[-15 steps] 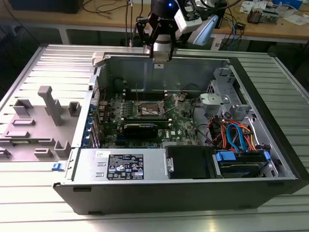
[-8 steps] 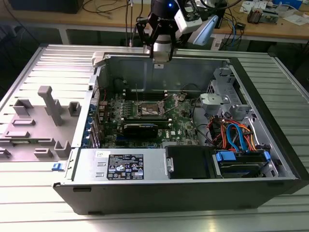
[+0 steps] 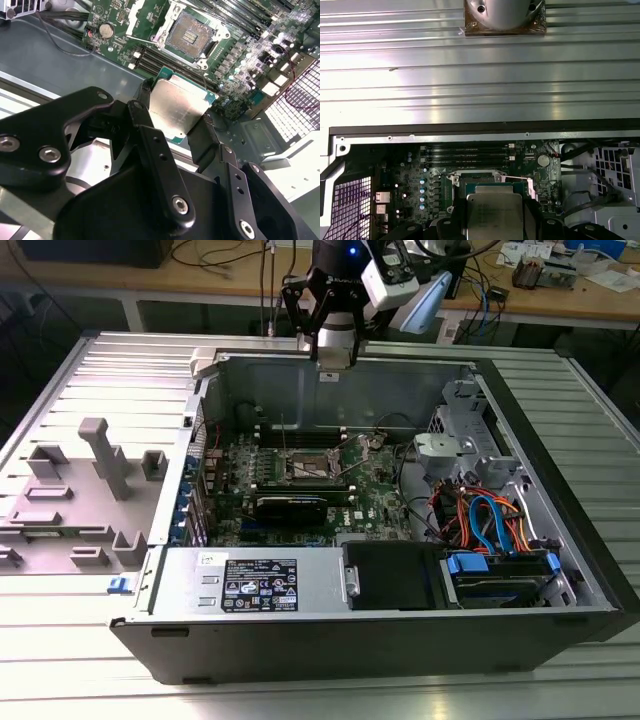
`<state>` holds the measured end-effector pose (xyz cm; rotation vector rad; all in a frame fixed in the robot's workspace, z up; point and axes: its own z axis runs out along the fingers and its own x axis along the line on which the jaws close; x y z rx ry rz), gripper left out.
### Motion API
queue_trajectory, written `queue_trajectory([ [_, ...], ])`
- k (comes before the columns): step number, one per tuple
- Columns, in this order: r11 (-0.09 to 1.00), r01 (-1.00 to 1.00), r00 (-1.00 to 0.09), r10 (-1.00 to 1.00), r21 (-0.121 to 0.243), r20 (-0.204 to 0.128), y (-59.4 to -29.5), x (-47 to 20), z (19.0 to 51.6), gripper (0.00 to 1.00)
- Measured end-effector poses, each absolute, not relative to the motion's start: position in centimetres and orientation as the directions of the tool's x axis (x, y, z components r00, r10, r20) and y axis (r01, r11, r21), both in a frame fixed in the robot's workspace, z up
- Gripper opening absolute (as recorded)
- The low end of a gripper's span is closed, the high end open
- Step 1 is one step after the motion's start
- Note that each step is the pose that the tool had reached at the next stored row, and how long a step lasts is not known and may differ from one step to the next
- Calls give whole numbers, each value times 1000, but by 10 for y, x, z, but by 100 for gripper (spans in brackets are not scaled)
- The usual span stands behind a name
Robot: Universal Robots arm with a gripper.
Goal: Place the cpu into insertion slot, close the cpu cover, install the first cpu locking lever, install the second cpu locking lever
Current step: 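Place the cpu into insertion slot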
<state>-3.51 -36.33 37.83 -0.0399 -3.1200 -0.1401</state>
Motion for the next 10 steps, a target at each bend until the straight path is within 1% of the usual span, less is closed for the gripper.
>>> queue_trajectory([
  [10,996,26,-1000,25,89,19,-364,-35,378,54],
])
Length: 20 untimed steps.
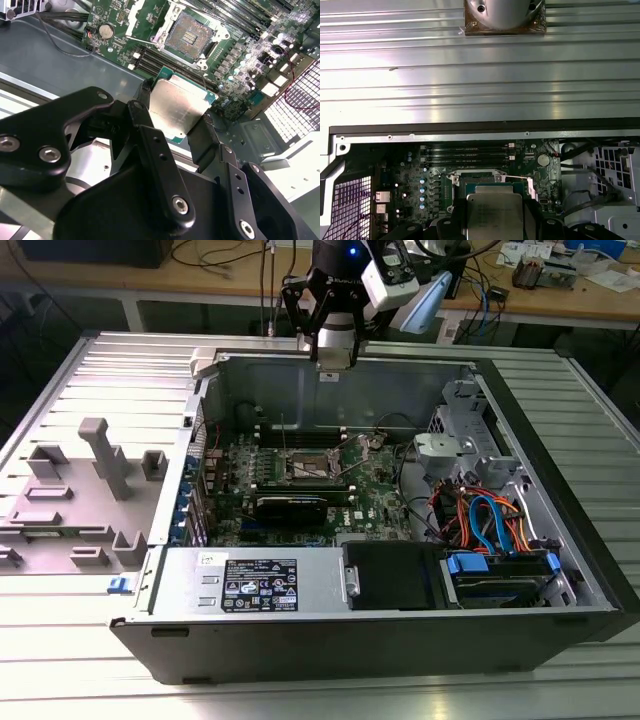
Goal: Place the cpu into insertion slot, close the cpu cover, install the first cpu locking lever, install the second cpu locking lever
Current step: 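Place the cpu into insertion slot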
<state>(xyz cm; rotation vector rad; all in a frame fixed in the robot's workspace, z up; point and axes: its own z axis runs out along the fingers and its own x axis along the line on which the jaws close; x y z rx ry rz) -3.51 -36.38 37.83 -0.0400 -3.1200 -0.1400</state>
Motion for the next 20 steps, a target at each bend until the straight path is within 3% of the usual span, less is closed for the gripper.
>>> queue_trajectory([
  [20,993,73,-997,71,89,19,-369,-35,378,54],
])
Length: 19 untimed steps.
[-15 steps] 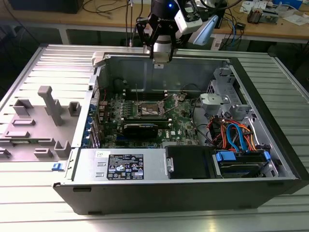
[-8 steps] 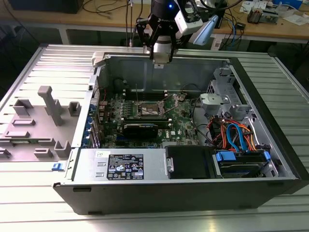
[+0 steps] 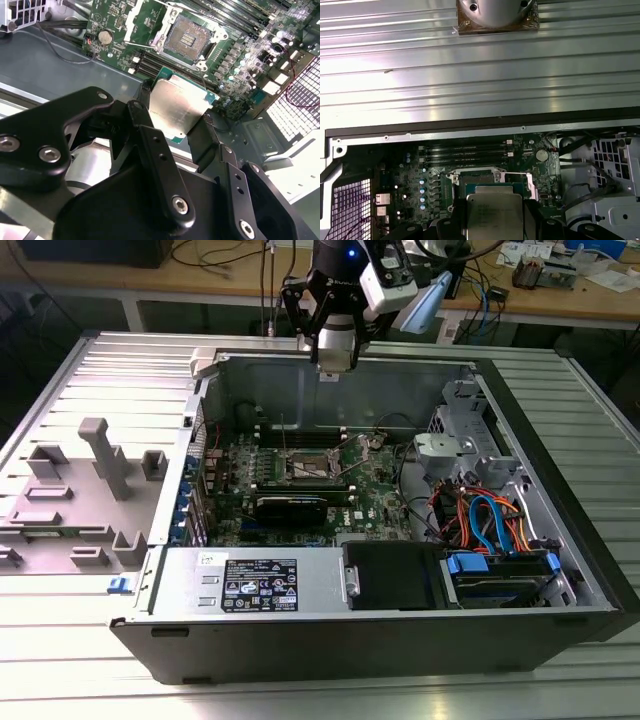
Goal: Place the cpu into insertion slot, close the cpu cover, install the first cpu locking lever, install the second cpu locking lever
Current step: 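Place the cpu into insertion slot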
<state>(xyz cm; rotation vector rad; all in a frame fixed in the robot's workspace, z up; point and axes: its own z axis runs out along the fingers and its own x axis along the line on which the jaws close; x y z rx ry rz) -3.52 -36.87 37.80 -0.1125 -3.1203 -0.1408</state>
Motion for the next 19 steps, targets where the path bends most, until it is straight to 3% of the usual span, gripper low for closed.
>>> queue_trajectory([
  [19,991,99,-995,98,89,19,-370,-35,378,54],
])
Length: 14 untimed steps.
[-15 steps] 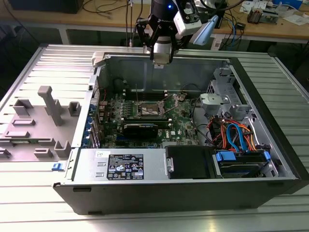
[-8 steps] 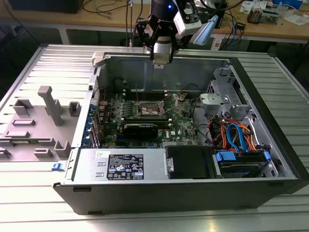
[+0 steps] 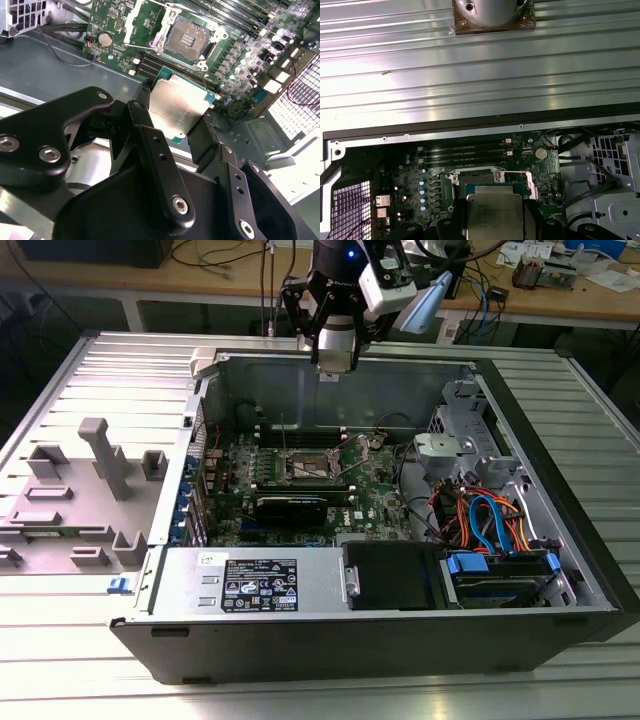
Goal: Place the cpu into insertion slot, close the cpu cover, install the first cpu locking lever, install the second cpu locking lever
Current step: 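Place the cpu into insertion slot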
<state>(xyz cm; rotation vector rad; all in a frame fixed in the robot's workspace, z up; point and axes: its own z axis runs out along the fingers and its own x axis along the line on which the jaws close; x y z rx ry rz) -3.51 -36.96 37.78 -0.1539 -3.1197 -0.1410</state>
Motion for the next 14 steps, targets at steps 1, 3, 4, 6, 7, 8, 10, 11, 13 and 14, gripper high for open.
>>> queue_trajectory([
  [1,989,114,-993,113,89,19,-370,-35,378,54],
  [3,986,140,-990,139,89,19,-370,-35,377,54],
  [4,985,149,-989,147,90,19,-370,-35,377,54],
  [6,984,152,-988,151,89,19,-370,-35,377,54],
  [7,984,152,-988,151,89,19,-370,-35,377,54],
  [8,984,152,-988,151,89,19,-370,-35,377,54],
  [10,984,152,-988,151,89,19,-370,-35,377,54],
  [11,984,152,-988,151,89,19,-370,-35,377,54],
  [13,984,152,-988,151,89,19,-370,-35,377,54],
  [14,984,152,-988,151,89,19,-370,-35,377,54],
])
